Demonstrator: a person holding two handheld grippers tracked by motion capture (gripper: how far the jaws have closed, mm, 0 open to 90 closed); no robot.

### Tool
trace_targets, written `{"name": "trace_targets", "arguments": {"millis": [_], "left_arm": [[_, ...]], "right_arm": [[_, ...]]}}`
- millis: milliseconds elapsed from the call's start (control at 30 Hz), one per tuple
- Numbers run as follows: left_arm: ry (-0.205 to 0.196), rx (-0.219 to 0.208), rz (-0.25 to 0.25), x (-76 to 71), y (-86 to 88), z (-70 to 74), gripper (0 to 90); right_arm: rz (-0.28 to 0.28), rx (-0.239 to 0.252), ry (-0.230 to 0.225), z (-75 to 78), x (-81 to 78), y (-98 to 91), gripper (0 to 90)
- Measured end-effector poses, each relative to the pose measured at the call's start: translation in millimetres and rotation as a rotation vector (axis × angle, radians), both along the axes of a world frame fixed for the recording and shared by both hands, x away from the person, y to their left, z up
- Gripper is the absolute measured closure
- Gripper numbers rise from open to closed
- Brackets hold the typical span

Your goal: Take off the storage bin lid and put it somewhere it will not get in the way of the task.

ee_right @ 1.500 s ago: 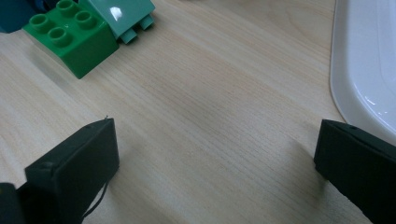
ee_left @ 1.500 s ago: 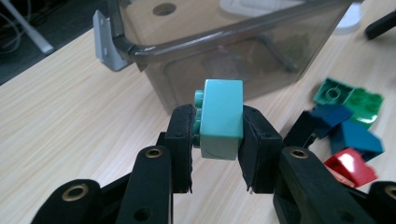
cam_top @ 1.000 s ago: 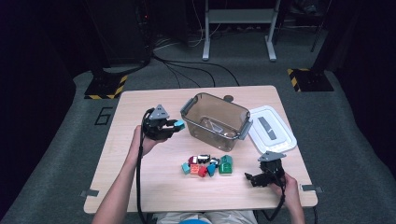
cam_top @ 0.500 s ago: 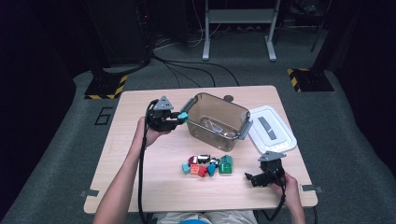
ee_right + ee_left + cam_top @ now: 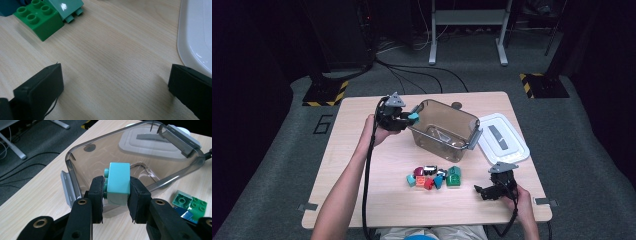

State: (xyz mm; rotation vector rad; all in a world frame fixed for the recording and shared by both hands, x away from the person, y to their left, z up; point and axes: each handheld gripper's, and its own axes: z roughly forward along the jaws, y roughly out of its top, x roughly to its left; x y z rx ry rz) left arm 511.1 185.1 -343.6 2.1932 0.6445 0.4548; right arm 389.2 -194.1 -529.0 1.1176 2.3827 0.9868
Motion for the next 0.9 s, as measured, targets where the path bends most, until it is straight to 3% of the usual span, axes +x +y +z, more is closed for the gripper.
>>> {"name": "trace_targets", "arguments": {"millis": [167, 400, 533, 700, 900], "left_arm": [[-0.009, 0.015, -0.007, 6.0, -7.5, 10.1, 67.1], [0.011, 0.032, -0.013, 21.1, -17.5, 14.3, 67.1], [0.024, 0.042, -0.006, 28.2, -23.5, 12.4, 67.1], [0.046, 0.083, -0.006, 36.8, -30.2, 7.2, 67.1], [0.066, 0.089, -0.003, 44.3, -35.9, 5.4, 67.0]], "right_arm": [[0.002, 0.0, -0.001, 0.0, 0.1, -0.2, 0.0], [0.0, 0.001, 0.0, 0.0, 0.1, 0.0, 0.0], [0.0, 0.0, -0.001, 0.0, 0.1, -0.1, 0.0], [0.0, 0.001, 0.0, 0.0, 0.0, -0.1, 0.0], [0.0, 0.001, 0.0, 0.0, 0.0, -0.1, 0.0]]}}
